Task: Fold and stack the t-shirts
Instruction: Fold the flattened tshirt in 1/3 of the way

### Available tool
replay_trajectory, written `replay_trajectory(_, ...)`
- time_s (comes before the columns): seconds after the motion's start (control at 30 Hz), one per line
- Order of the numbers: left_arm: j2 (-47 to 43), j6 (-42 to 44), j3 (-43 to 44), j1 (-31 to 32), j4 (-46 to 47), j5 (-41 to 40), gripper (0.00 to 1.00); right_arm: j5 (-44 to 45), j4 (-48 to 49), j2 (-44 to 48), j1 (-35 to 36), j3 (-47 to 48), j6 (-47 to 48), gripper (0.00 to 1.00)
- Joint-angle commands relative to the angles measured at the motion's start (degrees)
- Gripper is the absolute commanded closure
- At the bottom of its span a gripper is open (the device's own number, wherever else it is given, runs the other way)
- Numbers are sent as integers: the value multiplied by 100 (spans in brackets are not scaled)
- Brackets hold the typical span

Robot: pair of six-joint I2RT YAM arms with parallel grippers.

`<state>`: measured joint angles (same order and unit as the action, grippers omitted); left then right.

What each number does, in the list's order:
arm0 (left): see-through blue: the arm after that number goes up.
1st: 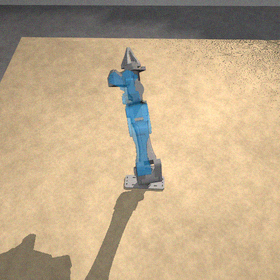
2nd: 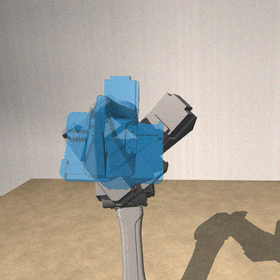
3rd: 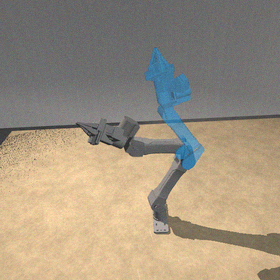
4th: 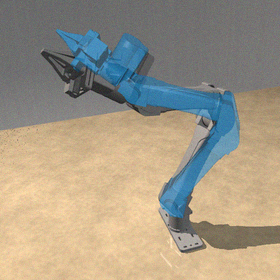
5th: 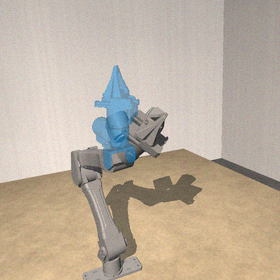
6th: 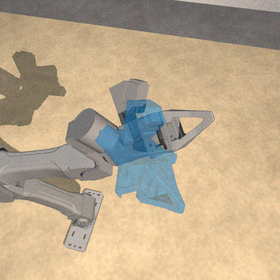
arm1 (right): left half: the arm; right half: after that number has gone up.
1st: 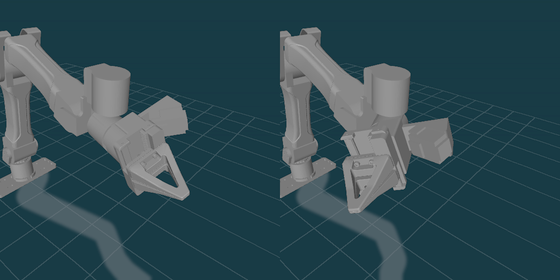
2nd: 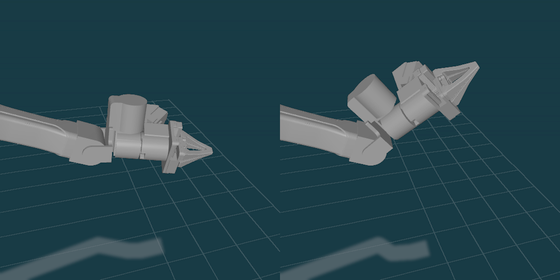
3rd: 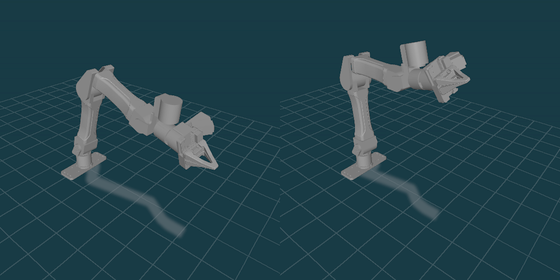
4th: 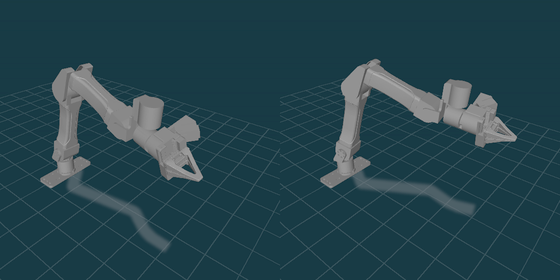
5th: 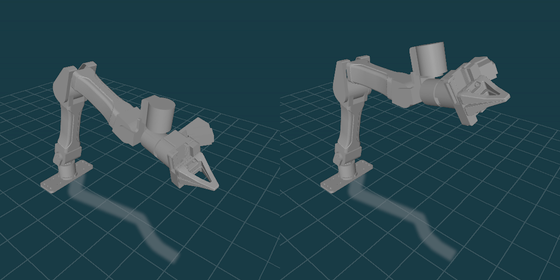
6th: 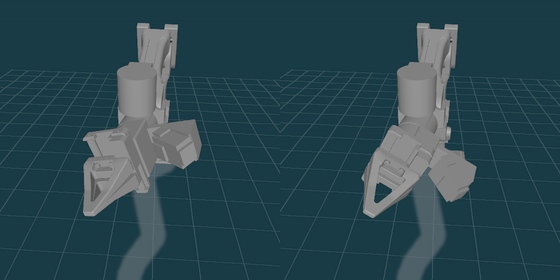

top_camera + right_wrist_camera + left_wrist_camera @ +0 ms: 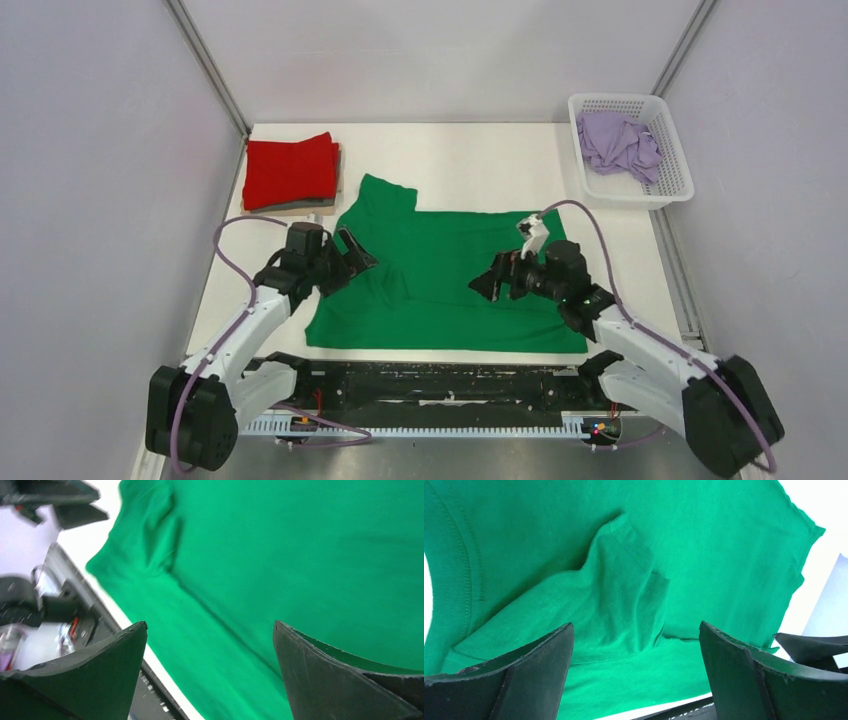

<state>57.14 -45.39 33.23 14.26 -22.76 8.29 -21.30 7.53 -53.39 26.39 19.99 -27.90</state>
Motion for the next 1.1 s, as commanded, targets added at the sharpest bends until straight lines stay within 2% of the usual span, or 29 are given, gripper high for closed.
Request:
replay_trajectory(0.0, 181, 103, -238, -3, 670, 298, 0, -640, 1425, -887, 891, 551, -87, 2)
replay_trajectory(0.3, 624, 27, -566, -4, 891, 126, 0, 94, 998, -3055, 2025, 2083, 290, 10)
replay_trajectory(0.5, 629, -41, -728, -11, 874, 28, 0, 42, 845, -4303, 2294, 2993, 328, 33)
replay_trajectory(0.6, 592, -24, -750, -11, 832, -14, 0, -119, 795, -4810, 2384, 3400, 348, 40)
replay_trajectory(1.07, 384, 74, -801, -6, 634, -46, 0, 471, 271, -5606, 2544, 4011, 417, 46)
